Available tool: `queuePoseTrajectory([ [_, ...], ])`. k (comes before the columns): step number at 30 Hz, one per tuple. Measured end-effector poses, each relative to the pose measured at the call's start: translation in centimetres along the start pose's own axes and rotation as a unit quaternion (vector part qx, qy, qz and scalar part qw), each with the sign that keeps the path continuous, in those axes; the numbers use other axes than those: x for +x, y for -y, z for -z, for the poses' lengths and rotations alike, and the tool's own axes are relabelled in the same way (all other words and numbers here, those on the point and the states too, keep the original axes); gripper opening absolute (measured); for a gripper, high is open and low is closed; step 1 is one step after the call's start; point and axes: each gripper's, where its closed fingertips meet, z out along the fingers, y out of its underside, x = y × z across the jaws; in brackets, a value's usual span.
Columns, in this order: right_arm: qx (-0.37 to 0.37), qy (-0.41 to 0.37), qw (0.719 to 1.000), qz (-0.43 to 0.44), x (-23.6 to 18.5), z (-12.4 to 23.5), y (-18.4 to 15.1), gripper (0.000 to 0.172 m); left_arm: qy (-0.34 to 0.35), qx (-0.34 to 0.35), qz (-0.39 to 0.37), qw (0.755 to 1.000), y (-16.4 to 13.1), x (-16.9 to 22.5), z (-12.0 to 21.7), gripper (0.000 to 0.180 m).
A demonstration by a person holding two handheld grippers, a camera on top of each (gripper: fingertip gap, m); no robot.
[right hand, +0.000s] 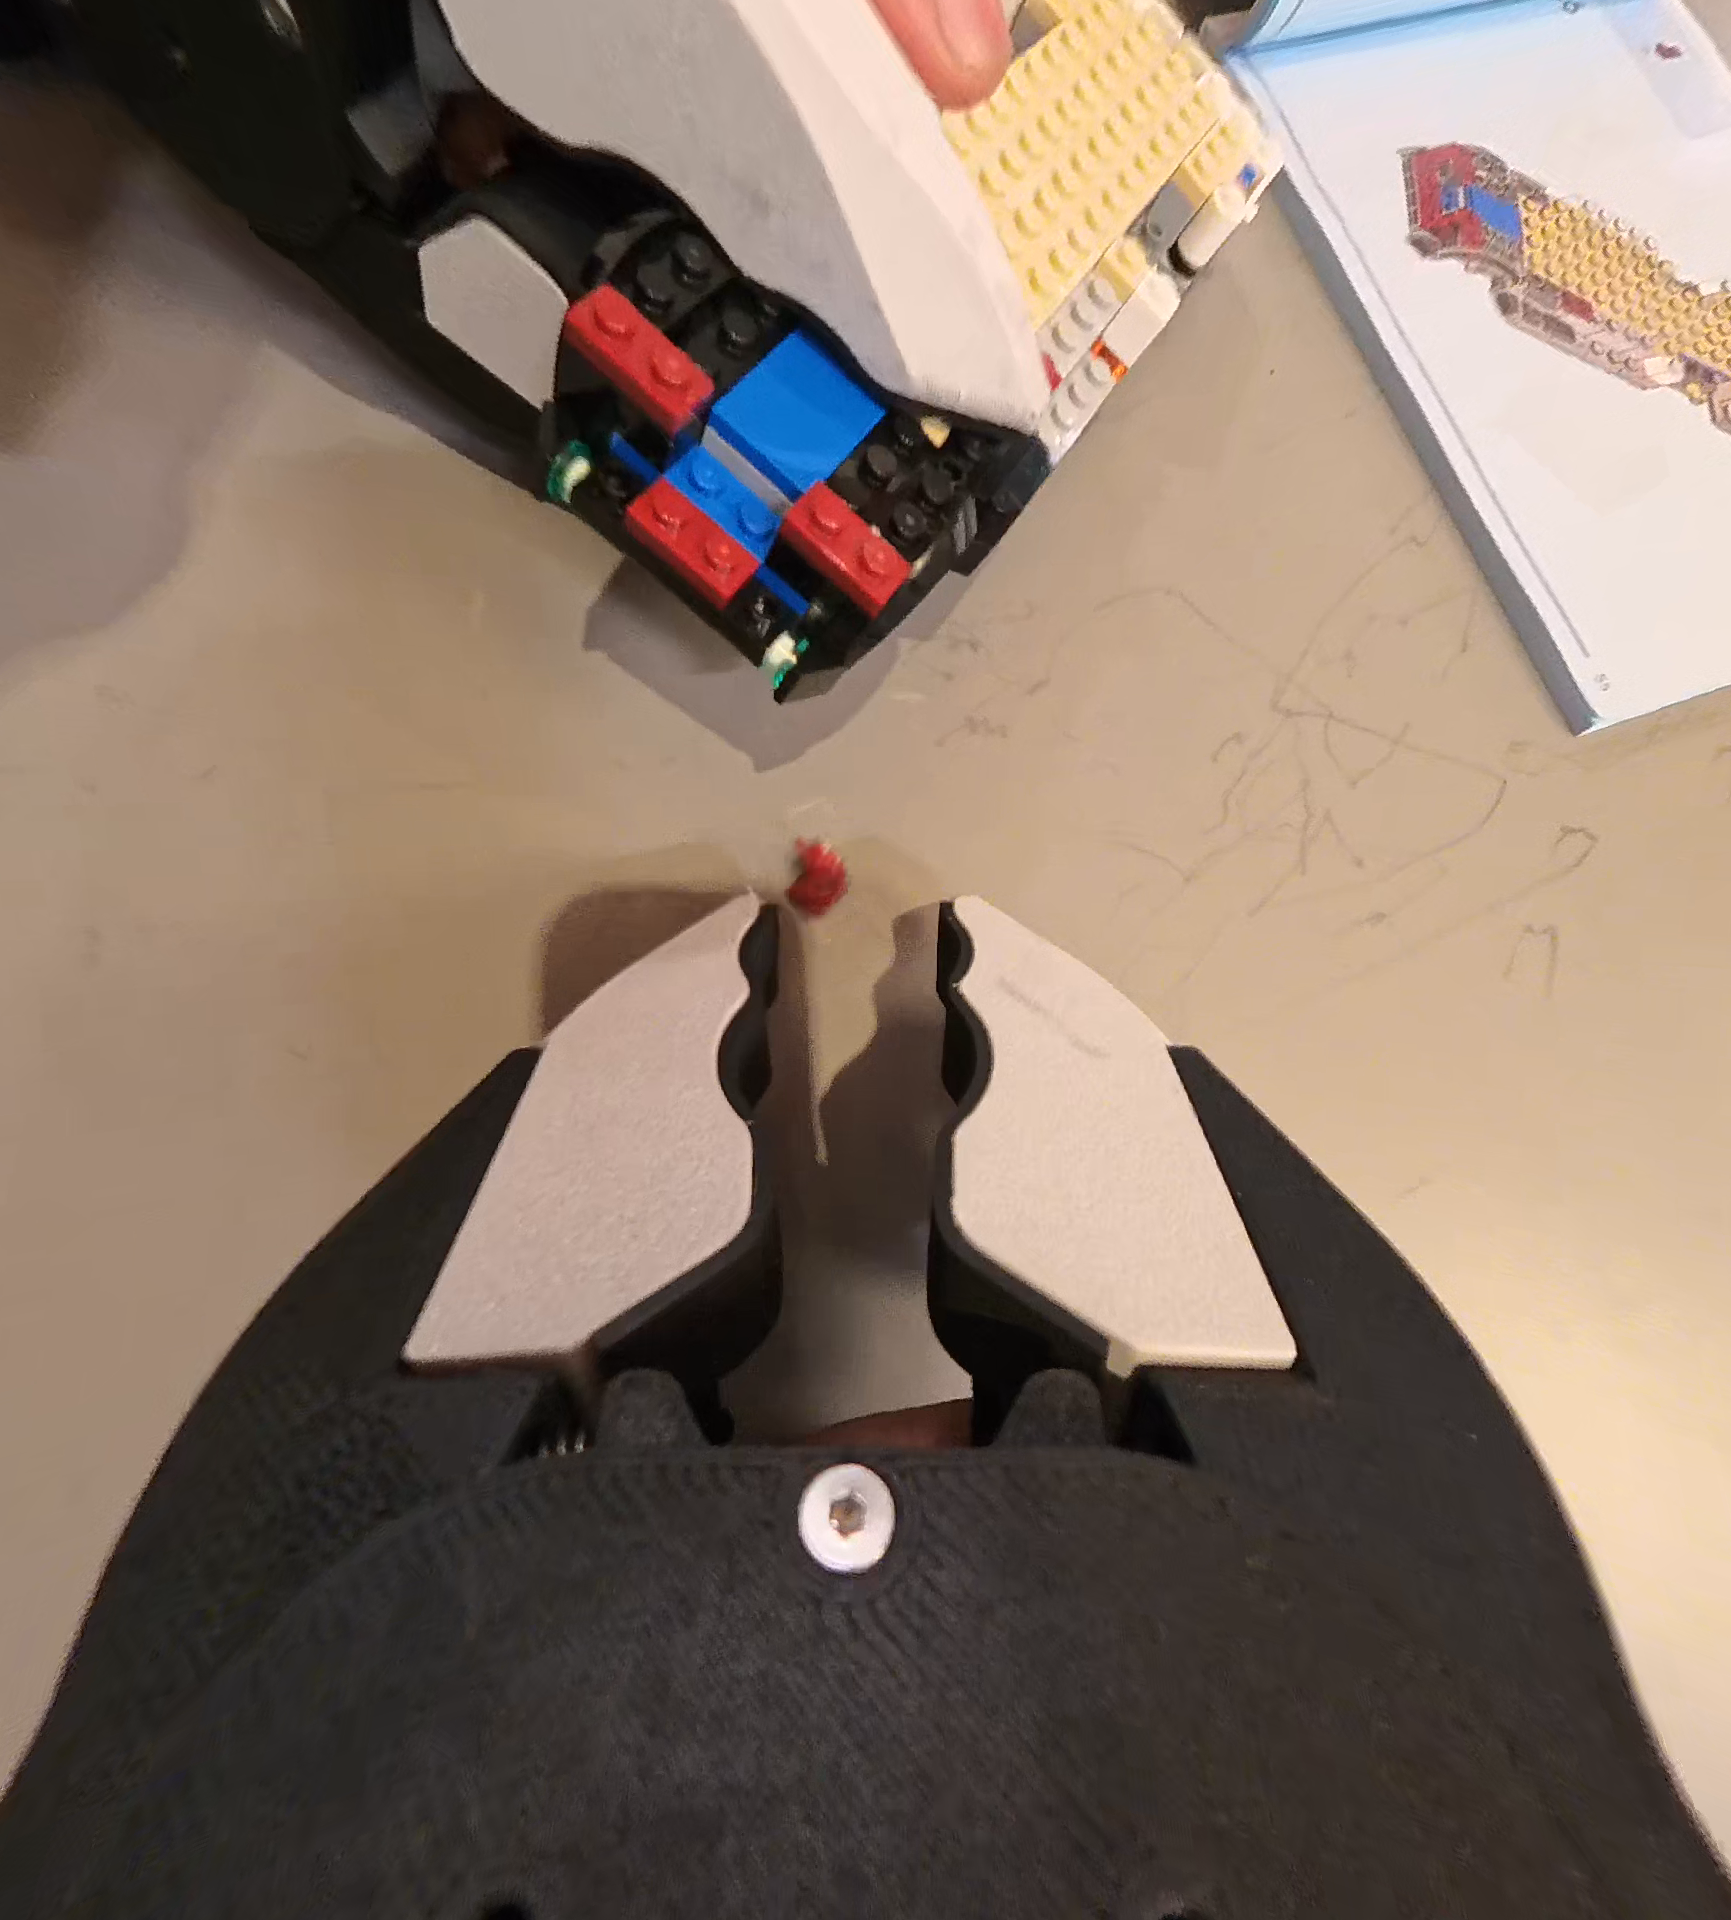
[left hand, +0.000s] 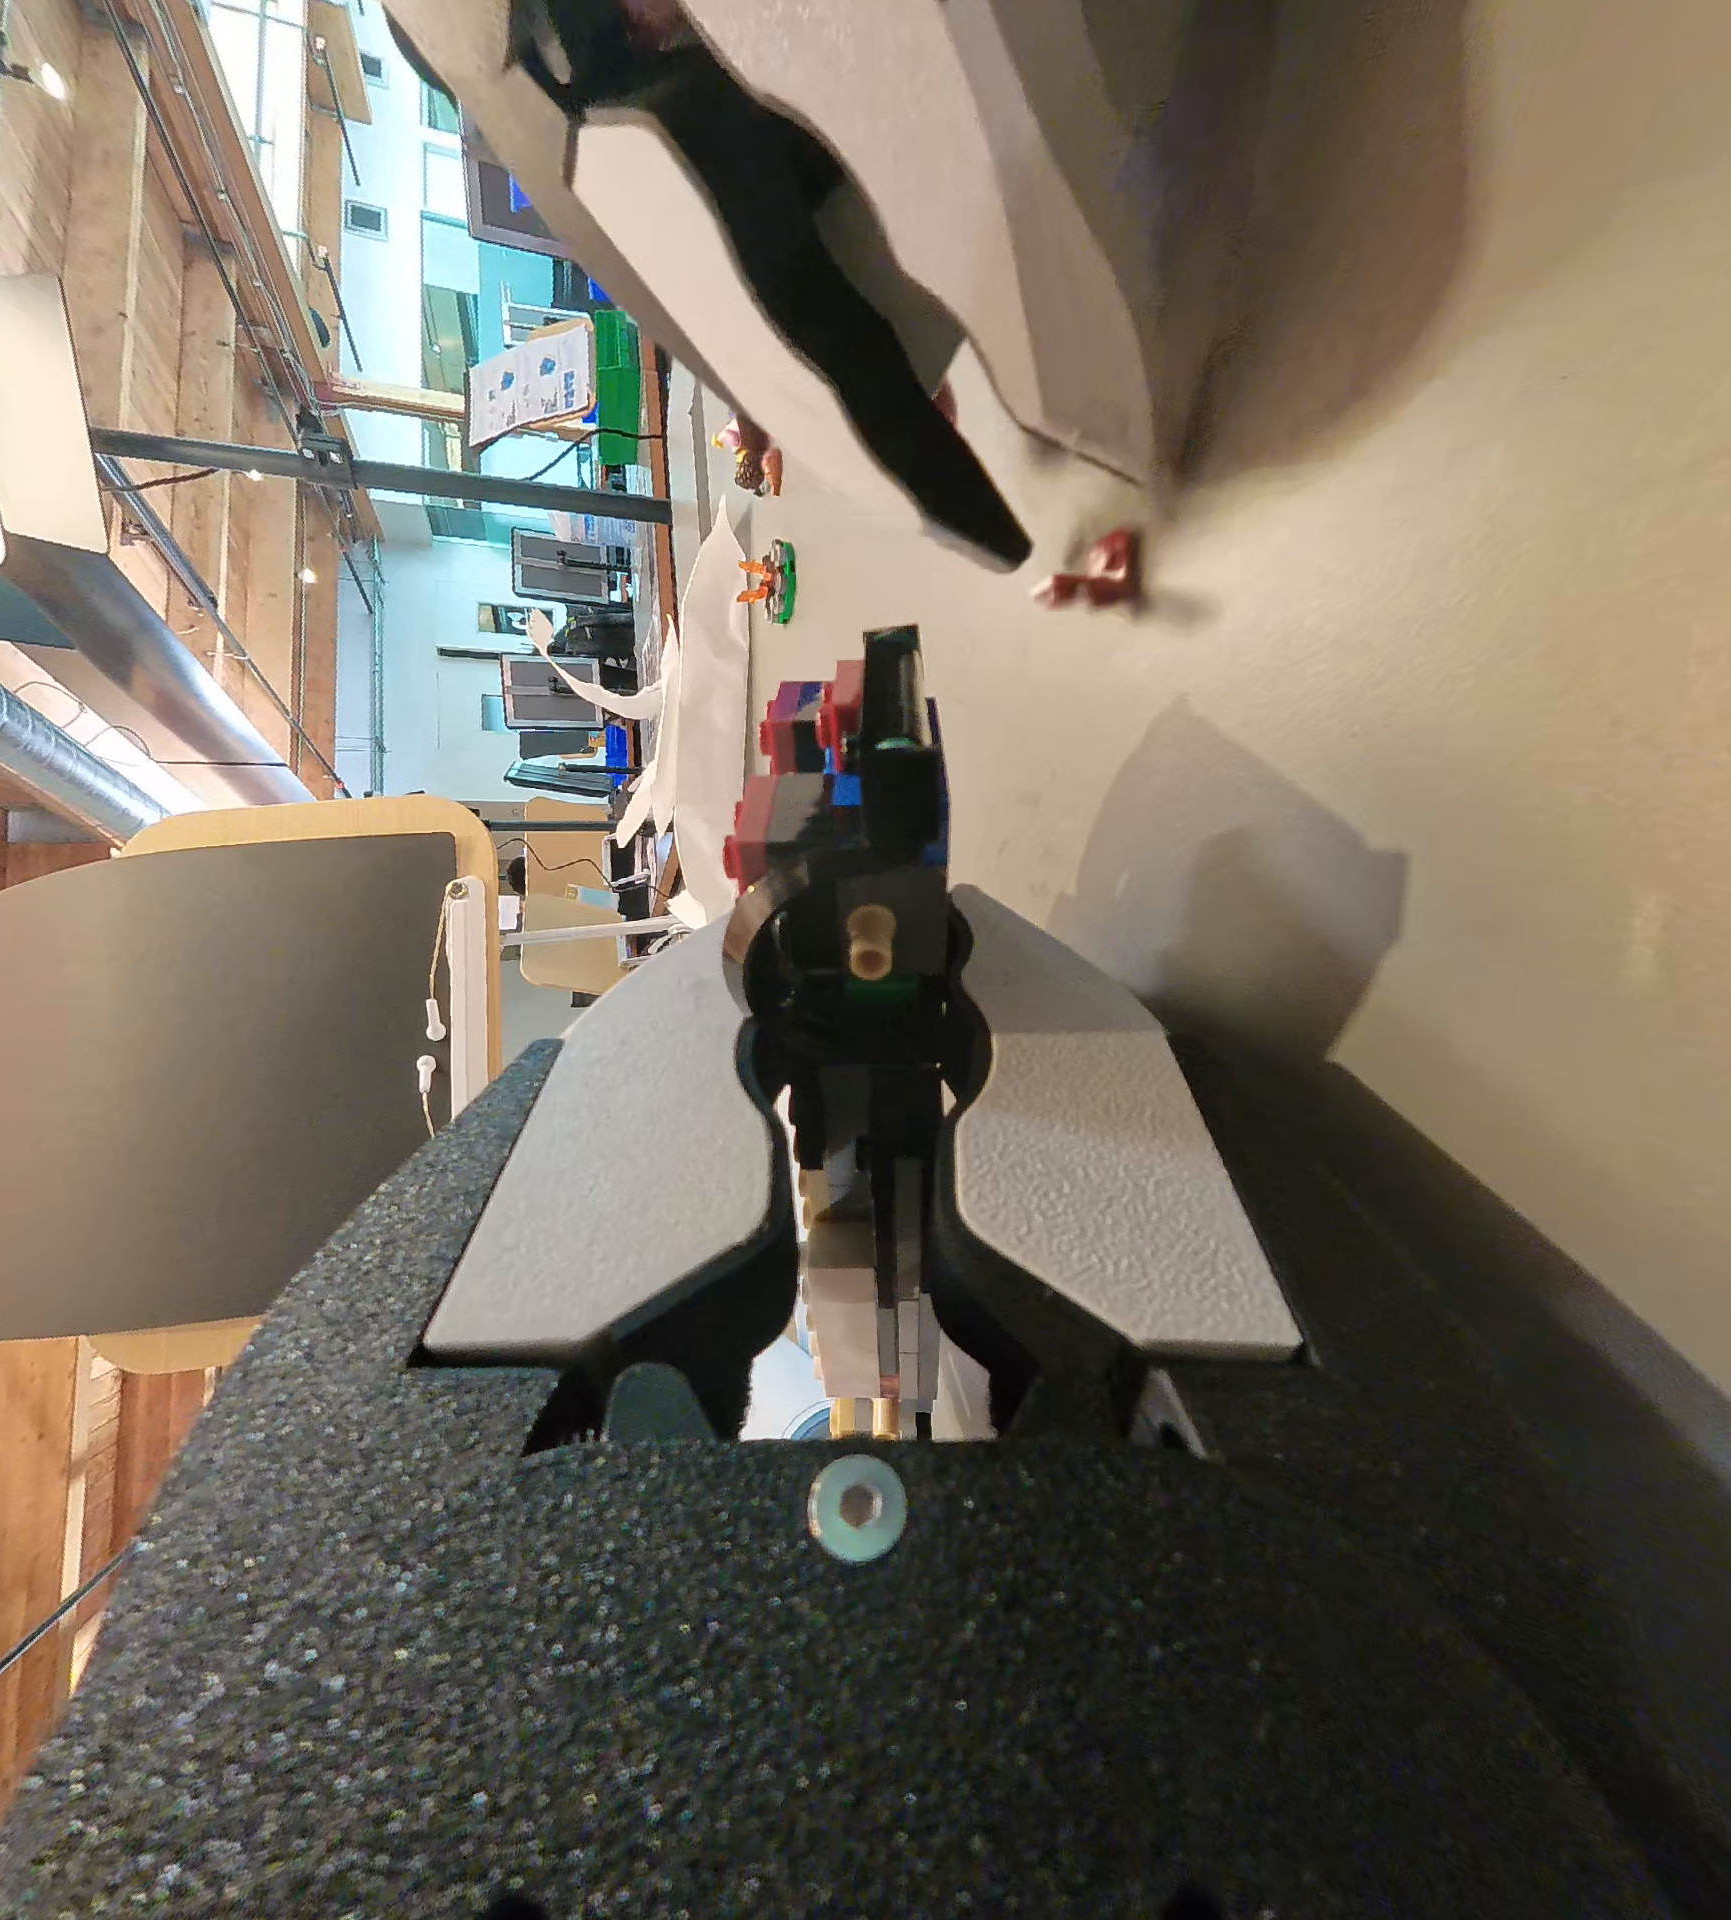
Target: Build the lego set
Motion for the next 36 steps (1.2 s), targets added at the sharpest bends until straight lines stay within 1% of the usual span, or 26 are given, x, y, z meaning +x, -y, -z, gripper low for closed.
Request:
queuePoseTrajectory([
  [7,0.003,-0.003,1.0,0.003,0.1,0.1,0.1,0.029,0.0,0.0,0.003,1.0,-0.1,-0.1,0.0,0.026],
  [11,0.019,-0.016,1.0,0.001,0.5,0.0,0.9,0.029,0.01,-0.017,0.028,0.999,-1.4,-1.1,0.2,0.026],
  [14,0.023,-0.026,0.999,0.002,0.6,-0.6,1.6,0.029,0.024,-0.036,0.03,0.999,-2.6,-1.9,0.4,0.026],
  [17,0.018,-0.035,0.999,0.002,0.7,-1.4,1.9,0.027,0.024,-0.036,0.036,0.998,-2.8,-1.9,0.4,0.026],
  [23,0.011,-0.054,0.998,0.012,1.2,-1.5,1.9,0.025,0.006,-0.033,0.021,0.999,-2.4,-1.1,0.2,0.026],
  [26,0.017,-0.039,0.999,0.019,1.1,-1.4,2.1,0.024,-0.013,-0.032,-0.006,0.999,-2.5,-0.1,0.1,0.026],
  [30,0.008,0.007,1.0,0.023,0.5,-1.7,2.0,0.024,-0.026,-0.018,-0.026,0.999,-2.1,0.6,0.0,0.026],
  [36,0.006,-0.003,1.0,0.025,0.9,-2.0,2.2,0.014,-0.024,-0.011,-0.033,0.999,-2.1,0.8,0.0,0.026],
])
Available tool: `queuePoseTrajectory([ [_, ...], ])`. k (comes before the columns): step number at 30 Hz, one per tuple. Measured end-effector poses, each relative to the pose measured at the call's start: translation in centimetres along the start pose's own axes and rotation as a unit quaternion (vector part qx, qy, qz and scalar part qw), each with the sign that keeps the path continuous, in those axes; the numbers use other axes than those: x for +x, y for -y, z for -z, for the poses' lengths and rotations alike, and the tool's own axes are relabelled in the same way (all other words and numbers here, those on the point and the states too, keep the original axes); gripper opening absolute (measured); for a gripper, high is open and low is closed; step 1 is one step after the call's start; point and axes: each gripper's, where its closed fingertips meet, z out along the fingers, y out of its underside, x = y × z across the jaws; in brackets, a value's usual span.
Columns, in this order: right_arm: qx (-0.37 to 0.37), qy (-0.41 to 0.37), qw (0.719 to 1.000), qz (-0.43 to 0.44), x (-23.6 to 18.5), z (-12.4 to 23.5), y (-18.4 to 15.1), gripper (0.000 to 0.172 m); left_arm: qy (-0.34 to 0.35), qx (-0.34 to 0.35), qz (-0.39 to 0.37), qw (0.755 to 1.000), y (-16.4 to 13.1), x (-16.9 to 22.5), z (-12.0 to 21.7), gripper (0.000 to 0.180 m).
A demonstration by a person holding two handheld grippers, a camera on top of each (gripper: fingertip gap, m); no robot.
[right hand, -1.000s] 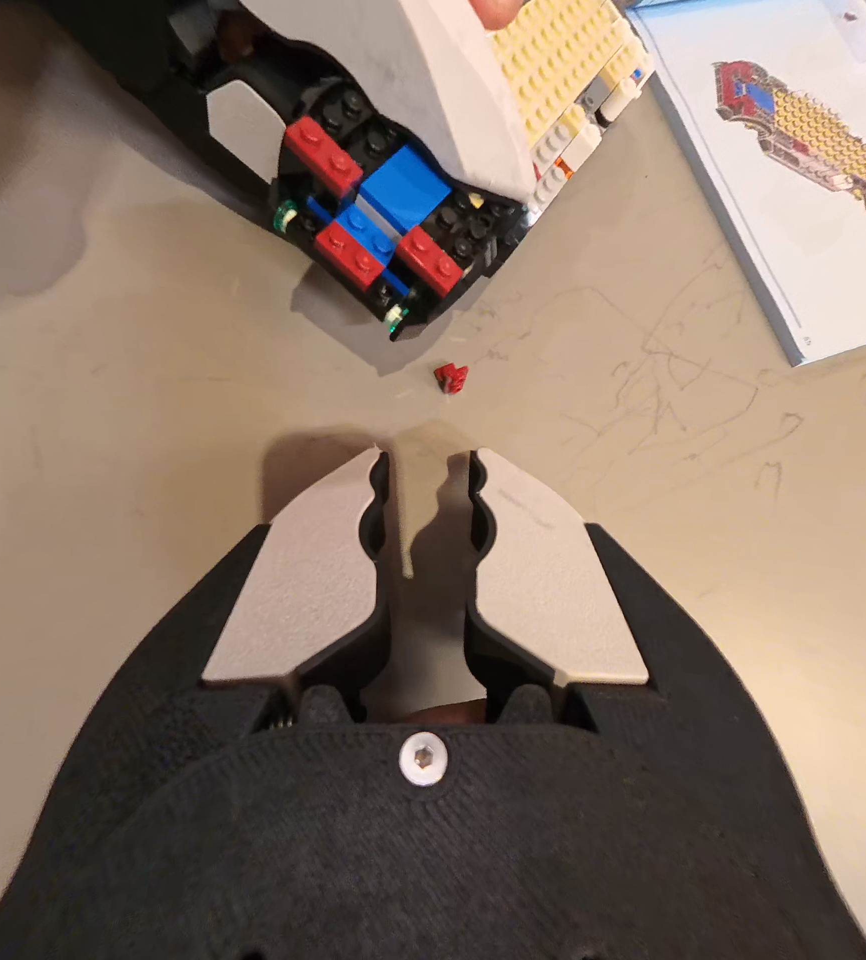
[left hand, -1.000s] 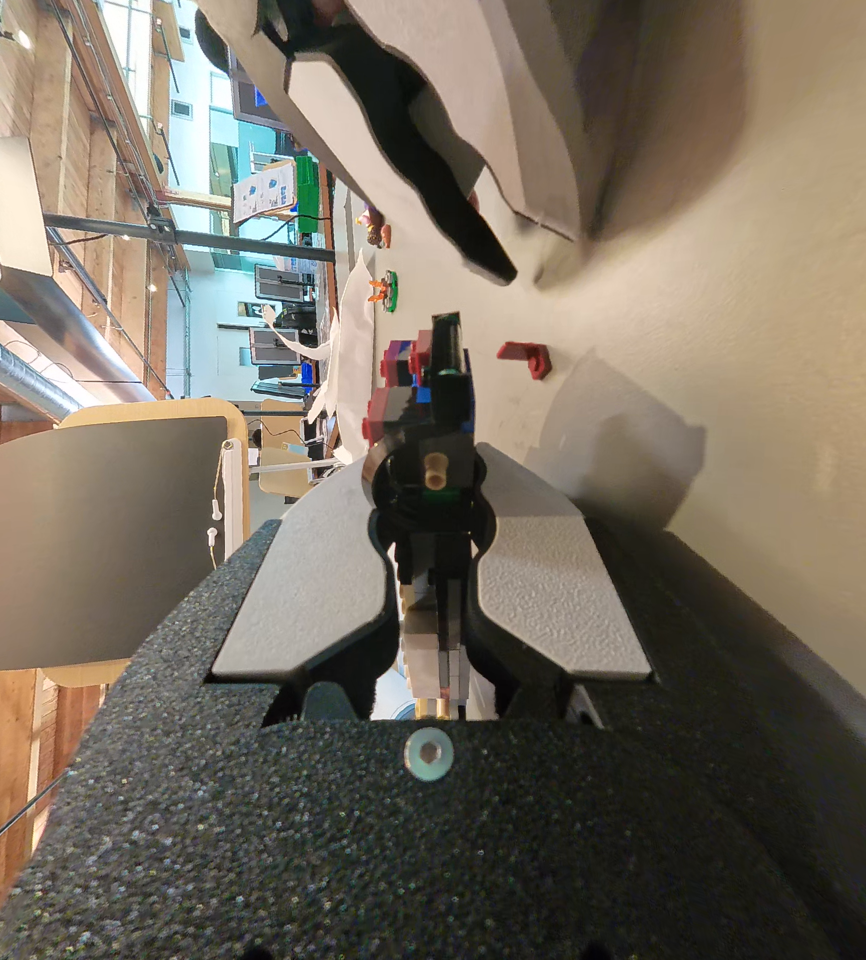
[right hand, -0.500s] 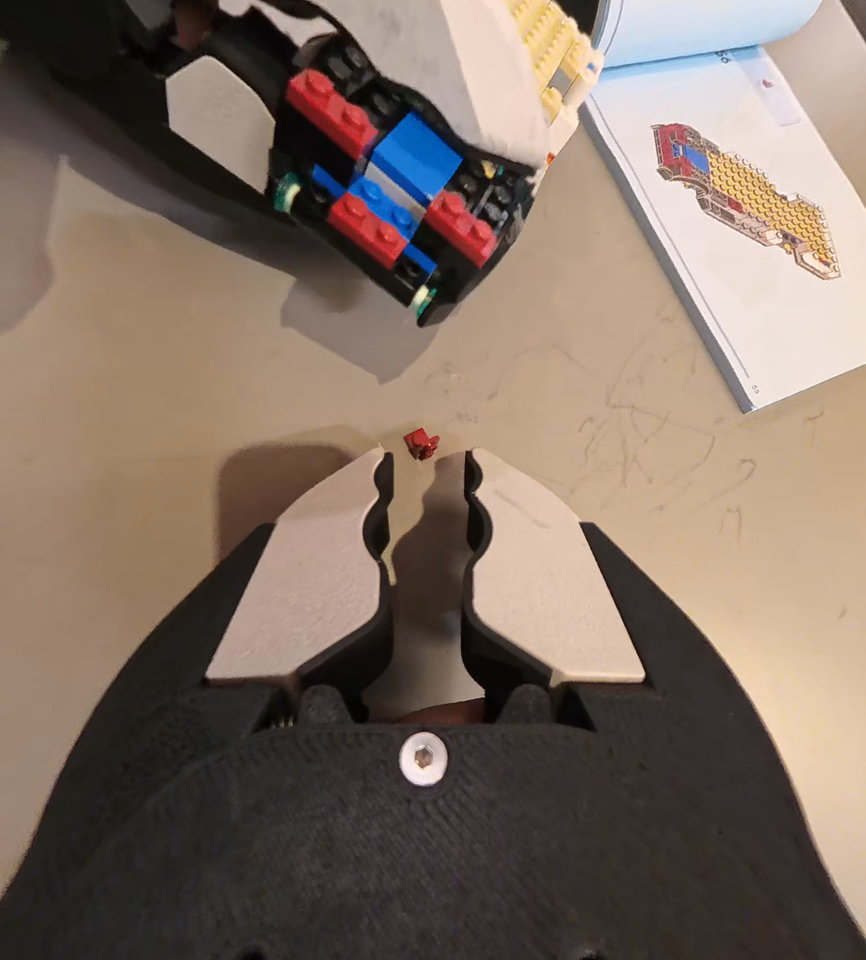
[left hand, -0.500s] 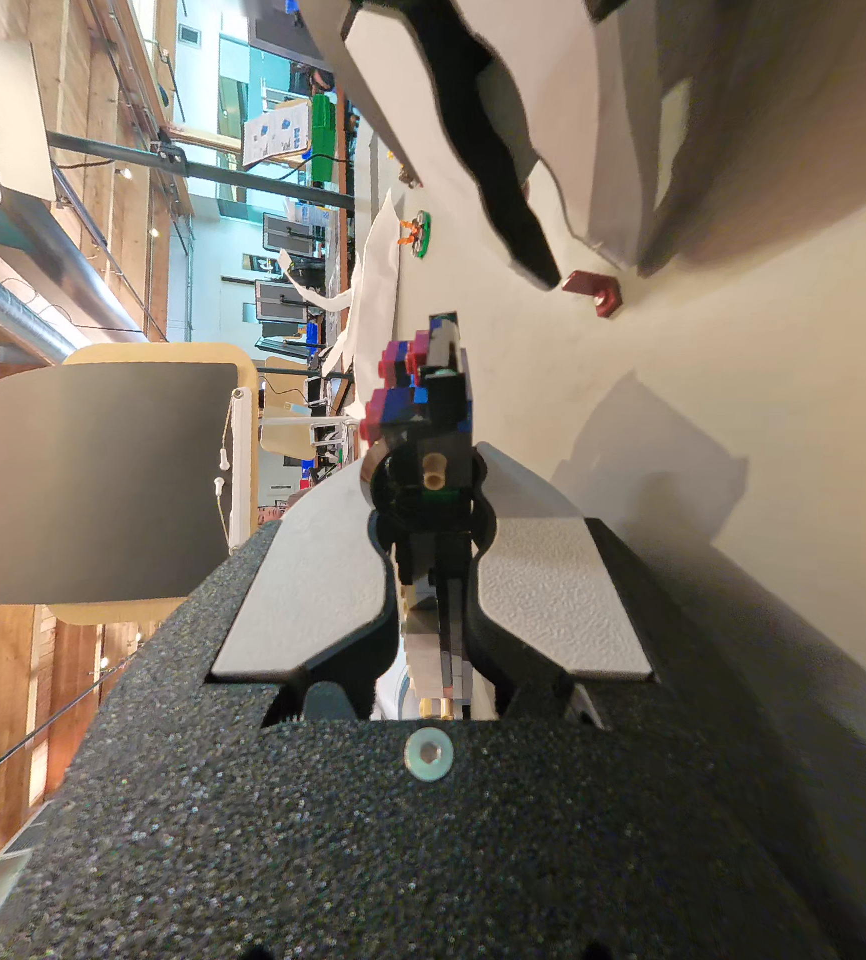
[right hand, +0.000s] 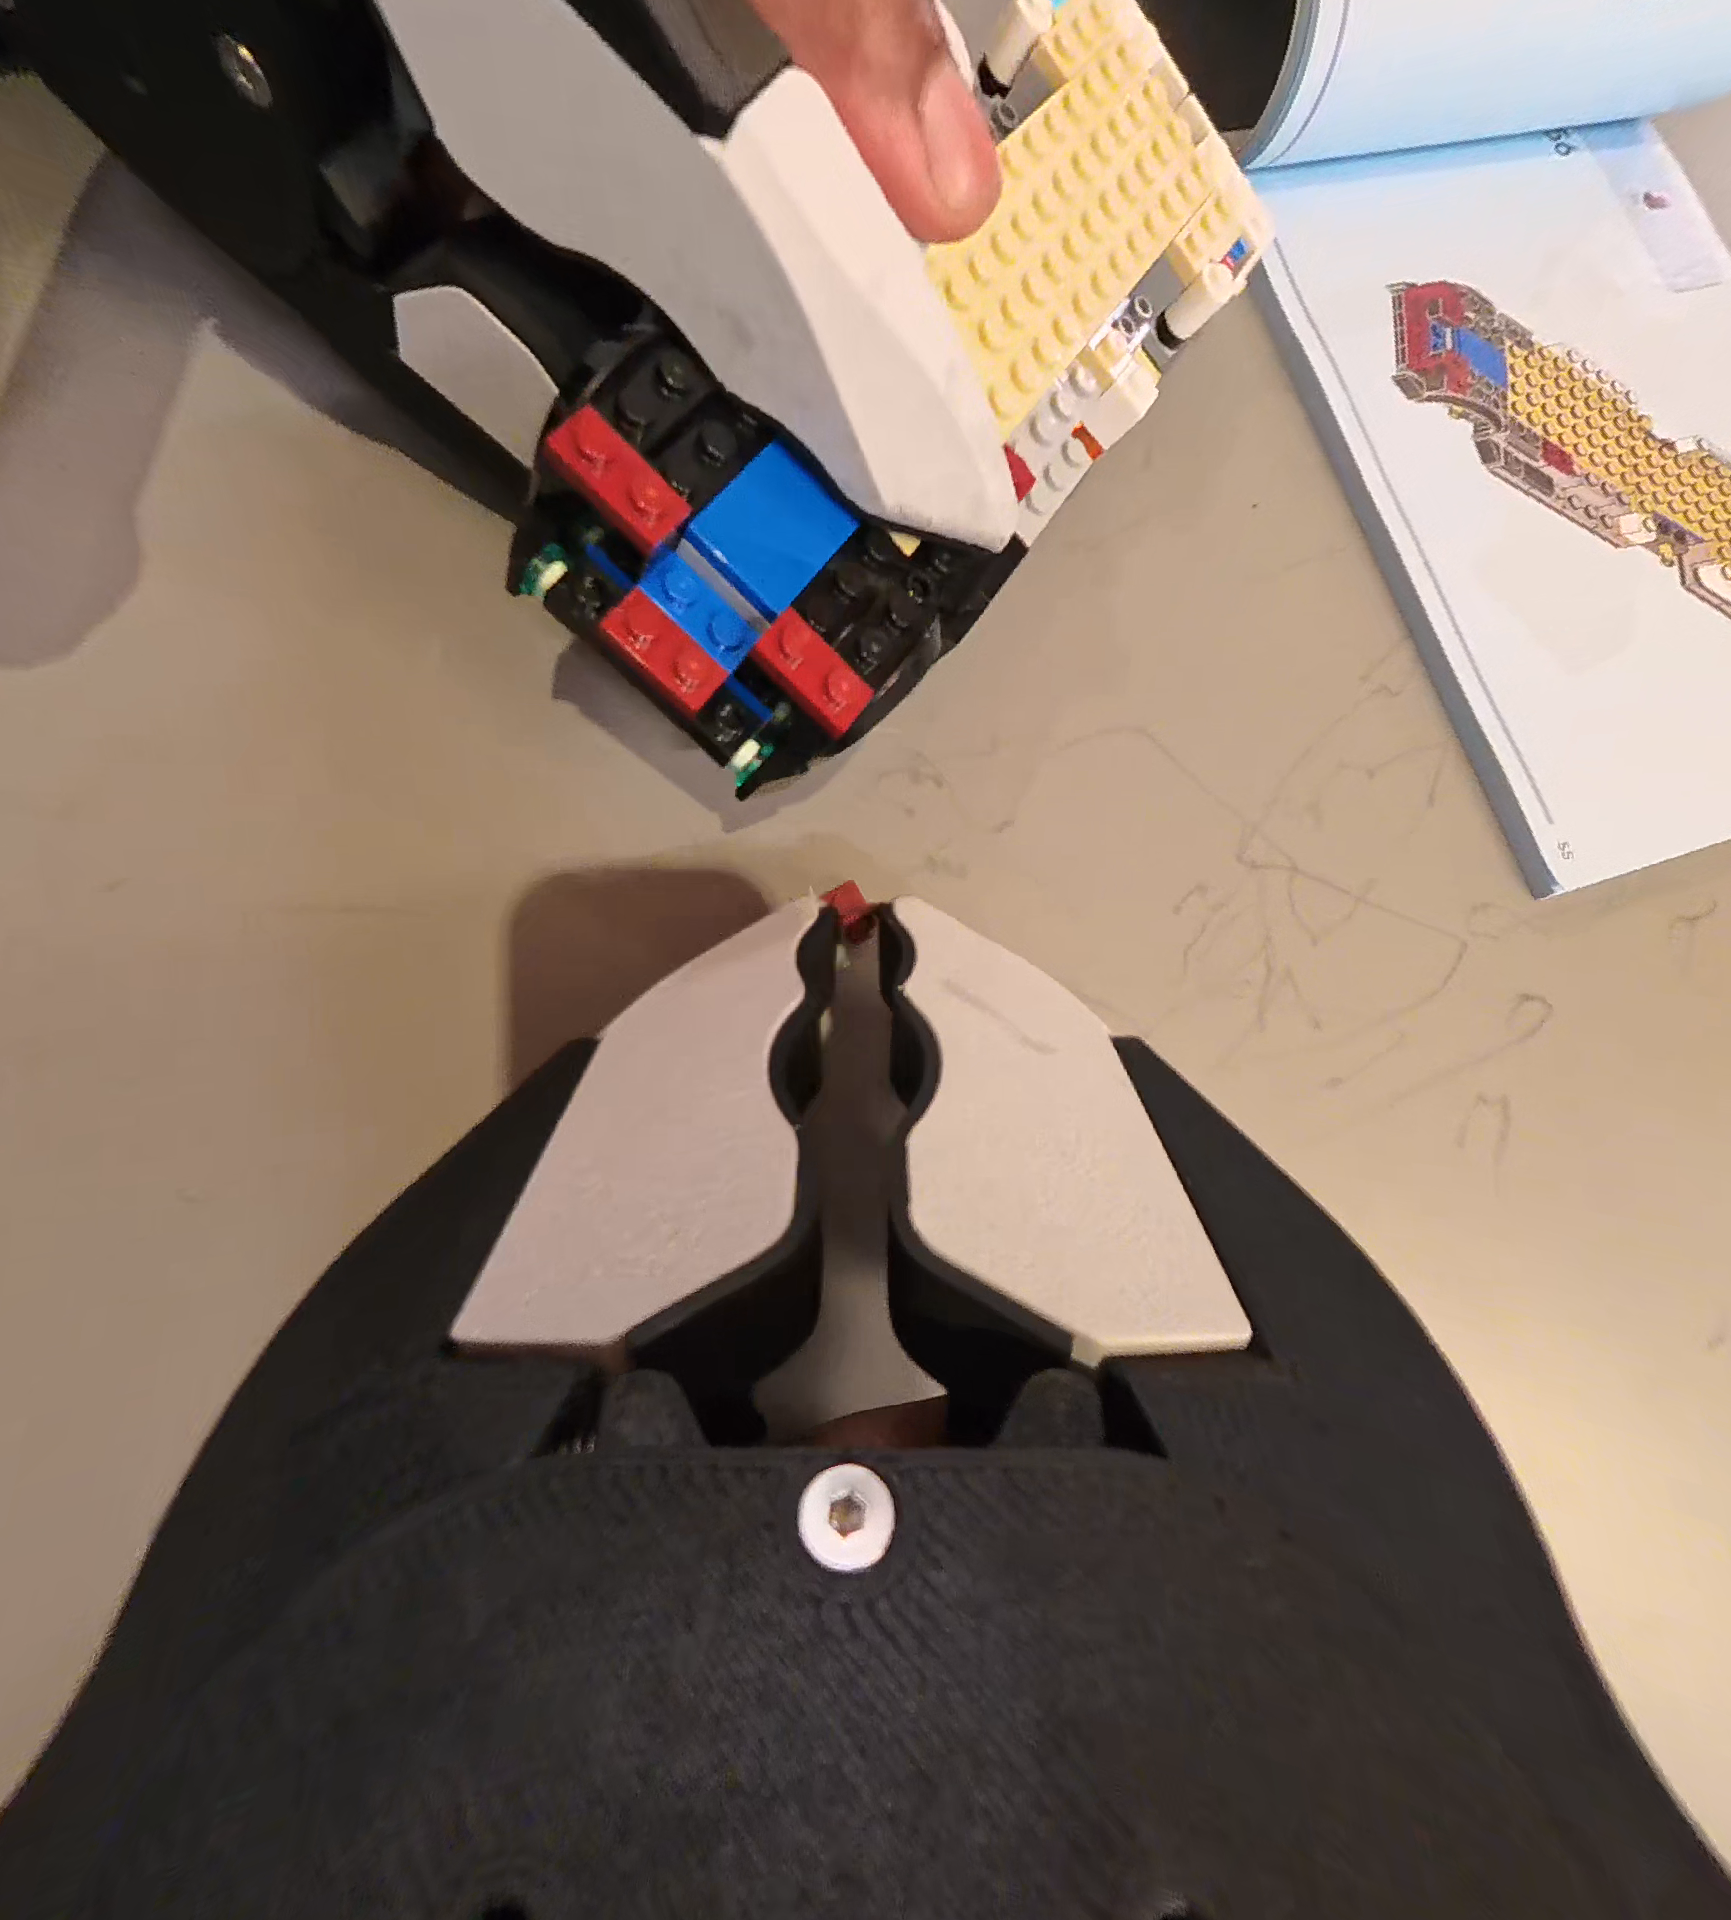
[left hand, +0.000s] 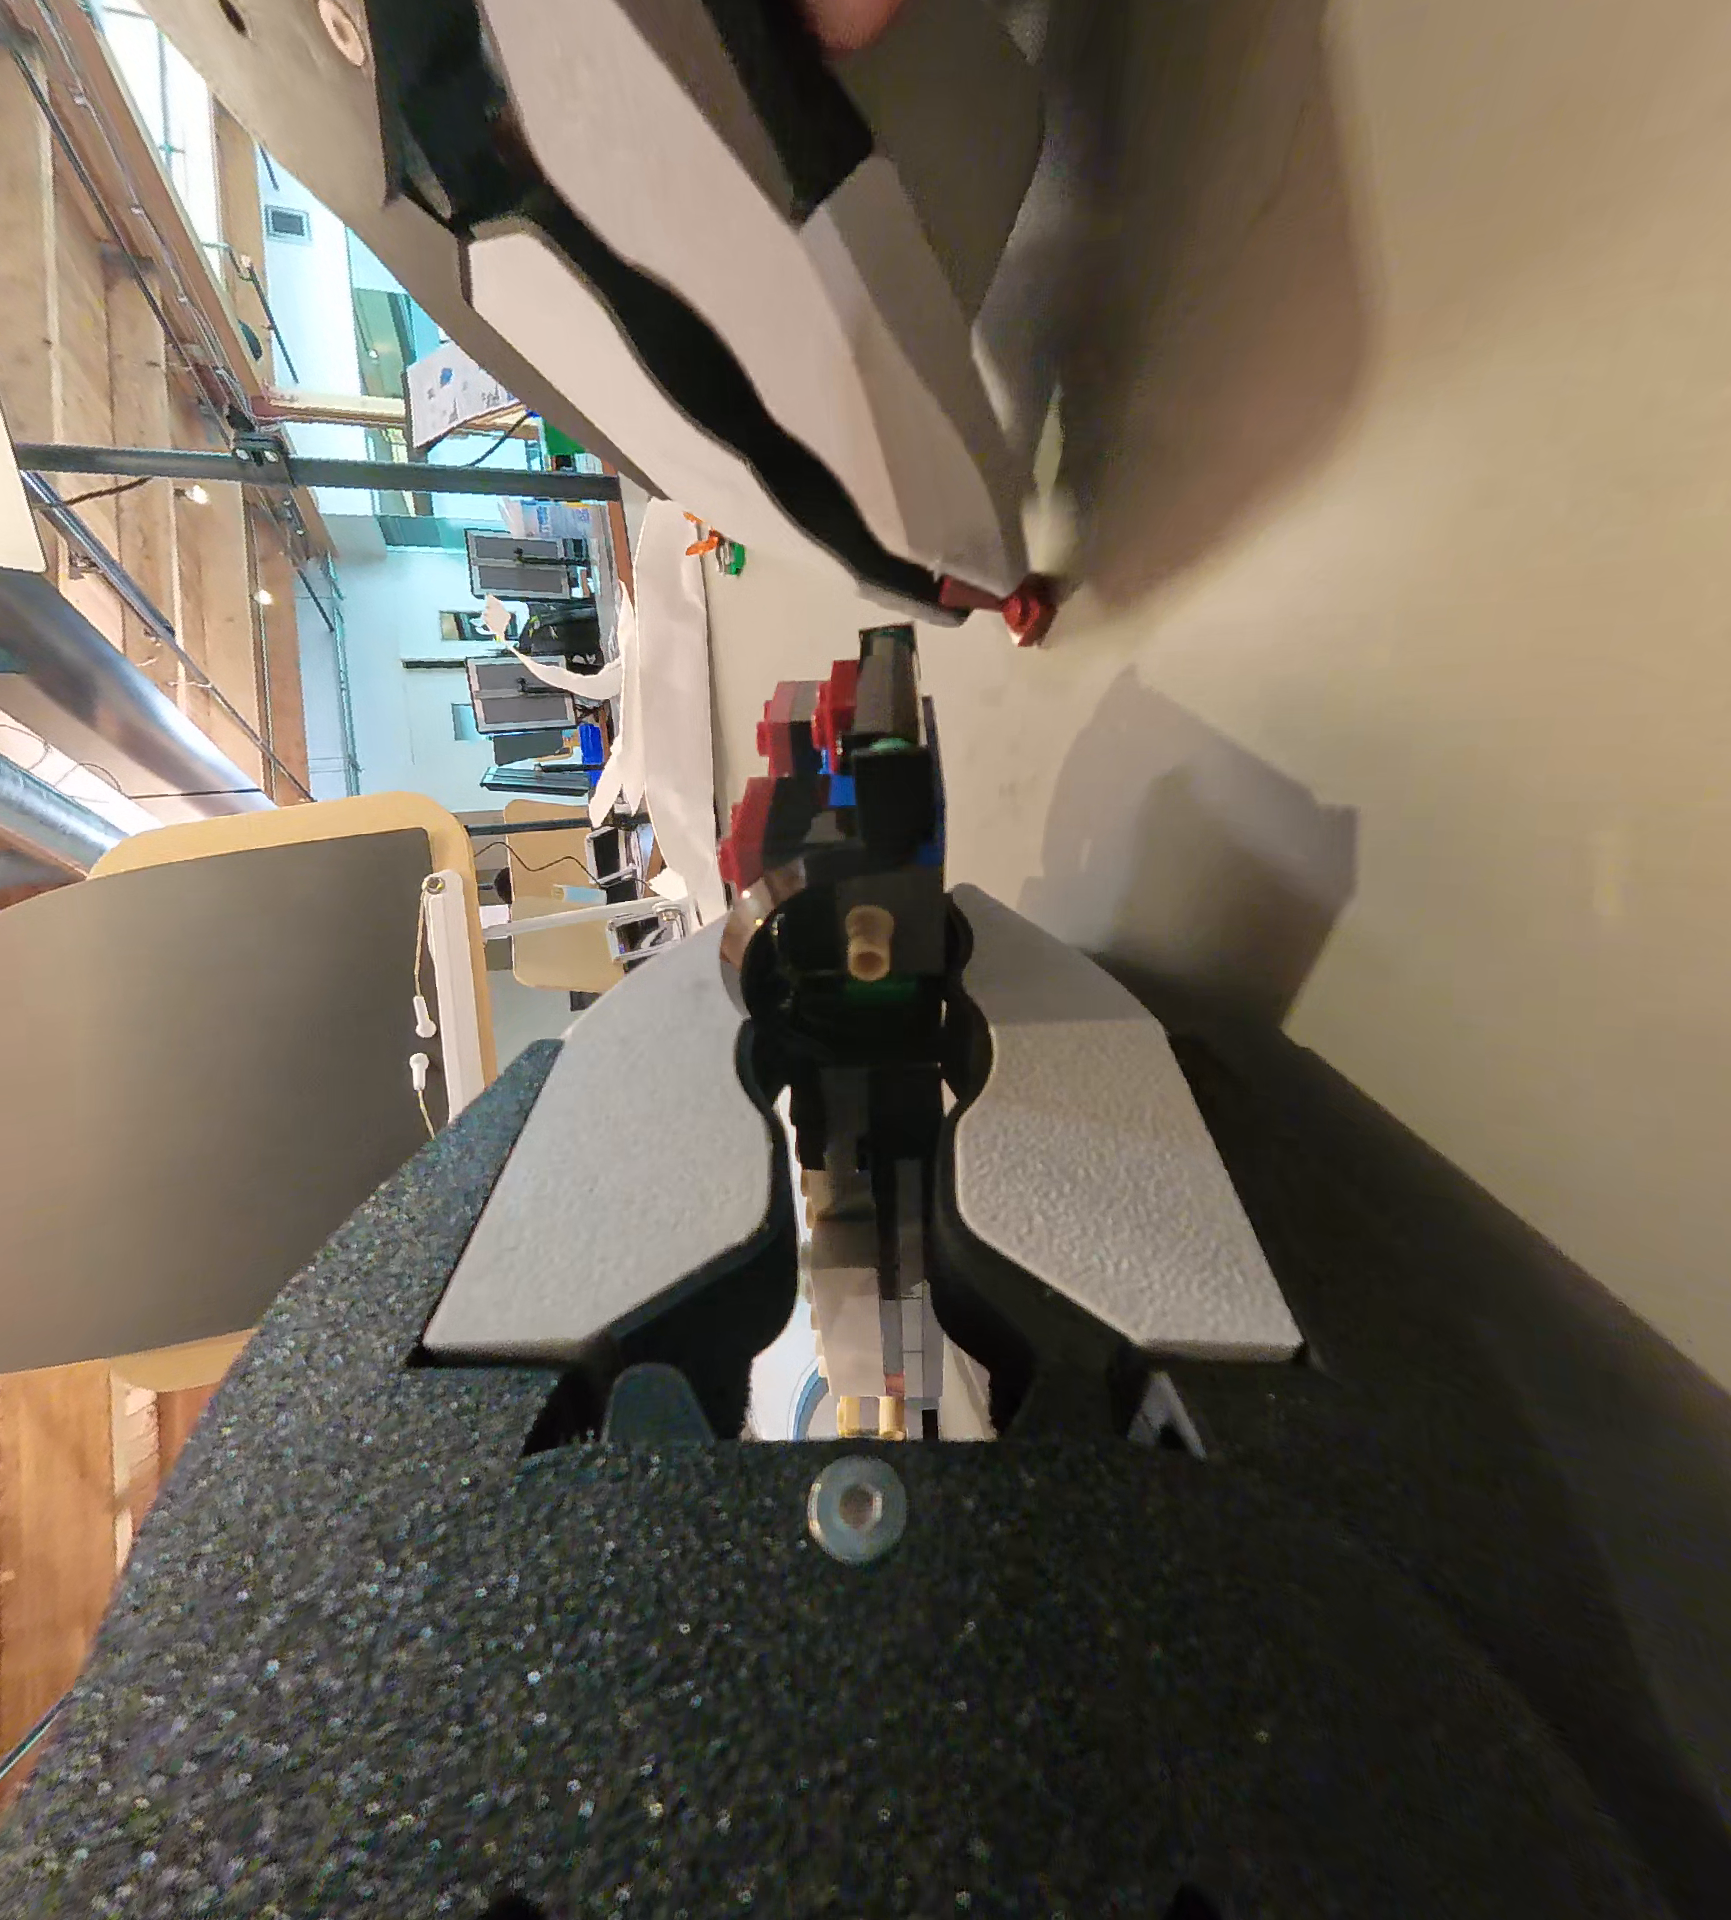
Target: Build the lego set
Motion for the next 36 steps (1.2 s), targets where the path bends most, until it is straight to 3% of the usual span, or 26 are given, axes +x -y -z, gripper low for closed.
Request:
queuePoseTrajectory([
  [5,0.013,0.003,1.0,0.002,-0.1,0.6,0.1,0.007,0.004,0.005,0.001,1.0,0.1,0.0,-0.1,0.026],
  [13,0.162,0.019,0.986,0.036,-1.5,5.0,5.5,0.007,0.031,0.037,0.046,0.998,0.8,-1.1,0.2,0.026],
  [36,0.148,-0.009,0.987,0.059,-1.8,4.8,6.1,0.006,0.047,0.072,0.093,0.992,1.5,-2.4,0.7,0.026],
])
